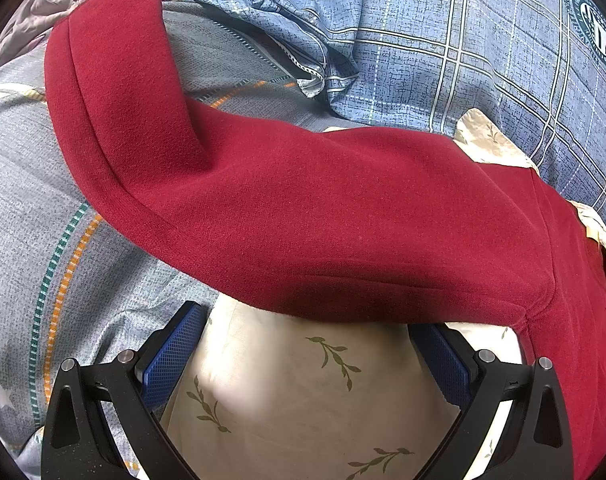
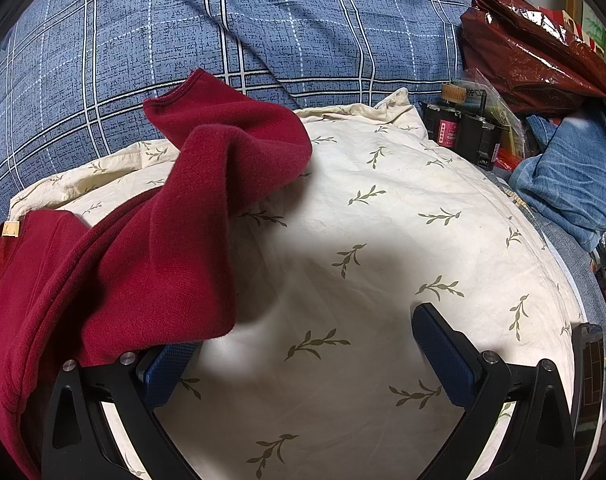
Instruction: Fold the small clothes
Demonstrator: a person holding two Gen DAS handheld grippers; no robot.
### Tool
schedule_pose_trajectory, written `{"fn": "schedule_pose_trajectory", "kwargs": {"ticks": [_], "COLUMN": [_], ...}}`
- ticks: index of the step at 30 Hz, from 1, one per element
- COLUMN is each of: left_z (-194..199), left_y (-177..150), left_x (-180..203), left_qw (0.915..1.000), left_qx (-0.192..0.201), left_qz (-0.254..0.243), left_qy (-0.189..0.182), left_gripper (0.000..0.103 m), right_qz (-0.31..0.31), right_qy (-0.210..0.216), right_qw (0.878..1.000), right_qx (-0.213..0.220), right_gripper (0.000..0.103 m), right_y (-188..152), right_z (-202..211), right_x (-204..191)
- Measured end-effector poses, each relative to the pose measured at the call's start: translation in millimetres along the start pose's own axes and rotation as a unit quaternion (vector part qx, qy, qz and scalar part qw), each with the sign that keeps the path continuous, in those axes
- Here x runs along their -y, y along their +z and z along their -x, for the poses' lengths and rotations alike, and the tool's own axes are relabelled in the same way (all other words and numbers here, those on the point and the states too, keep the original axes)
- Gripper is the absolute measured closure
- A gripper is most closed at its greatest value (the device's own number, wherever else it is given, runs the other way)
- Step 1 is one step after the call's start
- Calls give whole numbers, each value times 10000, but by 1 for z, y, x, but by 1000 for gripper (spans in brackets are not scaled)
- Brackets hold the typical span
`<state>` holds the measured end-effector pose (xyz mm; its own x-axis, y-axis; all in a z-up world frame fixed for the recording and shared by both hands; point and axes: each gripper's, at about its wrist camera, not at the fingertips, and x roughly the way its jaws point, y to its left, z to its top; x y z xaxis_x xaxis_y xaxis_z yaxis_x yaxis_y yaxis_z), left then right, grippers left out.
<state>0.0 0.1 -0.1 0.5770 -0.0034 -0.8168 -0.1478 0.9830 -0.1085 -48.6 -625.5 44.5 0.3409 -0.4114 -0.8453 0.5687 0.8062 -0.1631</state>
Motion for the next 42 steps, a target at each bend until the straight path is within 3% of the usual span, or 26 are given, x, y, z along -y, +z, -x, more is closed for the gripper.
{"fn": "schedule_pose_trajectory", "kwargs": {"ticks": [18, 22, 25, 27, 31, 34, 39, 42], "left_z": [1, 10, 18, 28, 58, 80, 107, 114], "left_y": [0, -6, -5, -8, -14, -22, -38, -40], "left_x": [0, 0, 2, 1, 3, 7, 22, 31], "left_qw": [10000, 9999, 9998, 9998, 9991, 9977, 9954, 9940], "left_qx": [-36, -152, -184, -107, 301, 527, 706, 777], "left_qz": [4, 45, -67, -110, -114, -86, -443, -586], "left_qy": [14, 46, -90, -98, -293, -413, -465, -491], "left_gripper": [1, 1, 4, 7, 7, 7, 7, 7], "right_qz": [6, -18, -30, 17, 217, 409, 896, 1187], "right_qy": [-7, 73, 312, 482, 983, 1384, 2058, 2101], "right_qw": [10000, 9998, 9988, 9984, 9948, 9895, 9745, 9704], "right_qx": [-12, -187, -382, -293, -132, -56, -6, 40], "right_gripper": [0, 0, 0, 0, 0, 0, 0, 0], "right_y": [1, -6, -22, -35, -53, -60, -75, -86], "right_z": [-1, 9, 33, 60, 114, 147, 175, 174], "right_x": [2, 1, -6, -12, -32, -59, -124, -163]}}
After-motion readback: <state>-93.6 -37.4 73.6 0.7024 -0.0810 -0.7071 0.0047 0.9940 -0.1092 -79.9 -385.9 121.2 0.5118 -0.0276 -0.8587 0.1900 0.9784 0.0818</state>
